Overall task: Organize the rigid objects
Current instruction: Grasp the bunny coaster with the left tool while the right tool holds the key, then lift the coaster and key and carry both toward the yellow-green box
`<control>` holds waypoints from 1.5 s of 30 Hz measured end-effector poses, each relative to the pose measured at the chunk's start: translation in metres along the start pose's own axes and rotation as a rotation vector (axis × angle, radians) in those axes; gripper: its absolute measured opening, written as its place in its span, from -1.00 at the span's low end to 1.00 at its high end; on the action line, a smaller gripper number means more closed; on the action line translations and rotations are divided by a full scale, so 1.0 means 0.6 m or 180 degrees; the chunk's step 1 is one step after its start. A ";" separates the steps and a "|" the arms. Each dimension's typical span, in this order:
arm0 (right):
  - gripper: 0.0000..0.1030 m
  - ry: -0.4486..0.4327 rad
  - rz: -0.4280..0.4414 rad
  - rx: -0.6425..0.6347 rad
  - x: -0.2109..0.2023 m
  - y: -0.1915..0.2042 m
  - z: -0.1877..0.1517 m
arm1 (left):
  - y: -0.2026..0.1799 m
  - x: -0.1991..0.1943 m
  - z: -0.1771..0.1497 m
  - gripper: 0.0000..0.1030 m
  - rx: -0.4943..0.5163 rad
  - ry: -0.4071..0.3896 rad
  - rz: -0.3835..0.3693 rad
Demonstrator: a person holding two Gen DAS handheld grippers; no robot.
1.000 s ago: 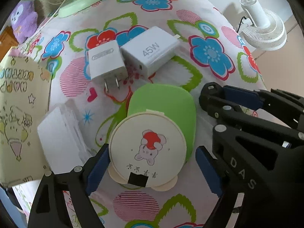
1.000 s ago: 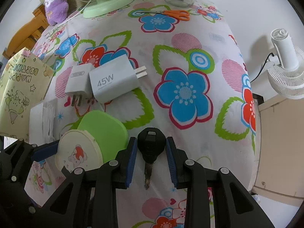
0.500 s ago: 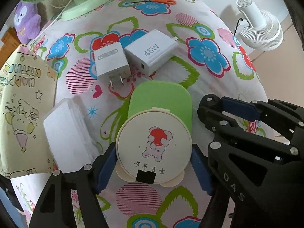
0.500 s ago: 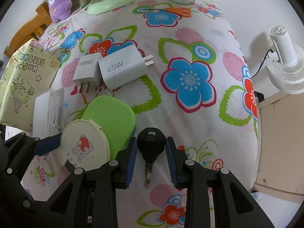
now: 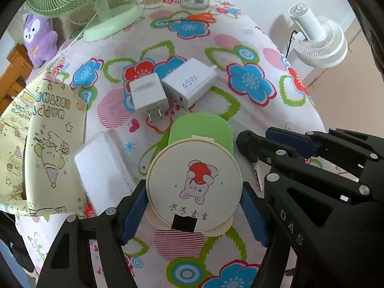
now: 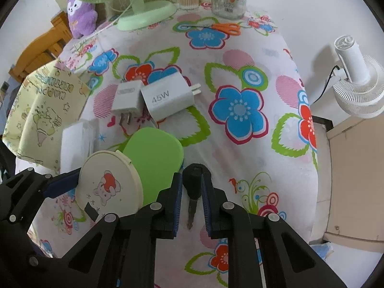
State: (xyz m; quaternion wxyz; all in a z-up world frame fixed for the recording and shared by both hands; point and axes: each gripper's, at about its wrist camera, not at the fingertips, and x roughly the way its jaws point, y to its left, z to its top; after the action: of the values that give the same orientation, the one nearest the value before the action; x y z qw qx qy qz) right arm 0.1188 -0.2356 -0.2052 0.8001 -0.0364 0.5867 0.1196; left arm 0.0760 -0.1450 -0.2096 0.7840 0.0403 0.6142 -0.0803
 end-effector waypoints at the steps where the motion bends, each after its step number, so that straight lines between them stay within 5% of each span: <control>1: -0.63 -0.0008 -0.0009 -0.0001 -0.002 0.001 0.000 | 0.002 -0.002 -0.002 0.49 0.0001 -0.0002 -0.0001; 9: -0.59 0.0076 0.0111 0.0096 0.010 -0.003 -0.012 | 0.004 0.008 -0.013 0.49 -0.0022 0.0066 -0.0035; 13: -0.37 0.0149 0.0125 0.0113 0.025 -0.006 -0.021 | 0.002 0.022 -0.024 0.49 -0.0054 0.0139 -0.0071; 45: -0.35 0.0109 -0.0224 -0.0111 0.075 0.011 0.019 | 0.024 0.046 -0.007 0.49 -0.0196 0.0222 -0.0070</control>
State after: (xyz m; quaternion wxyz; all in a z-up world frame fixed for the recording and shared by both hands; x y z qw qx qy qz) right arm 0.1404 -0.2204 -0.2440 0.7929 -0.0730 0.5965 0.1009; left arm 0.0809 -0.1322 -0.2377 0.7621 0.0122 0.6437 -0.0685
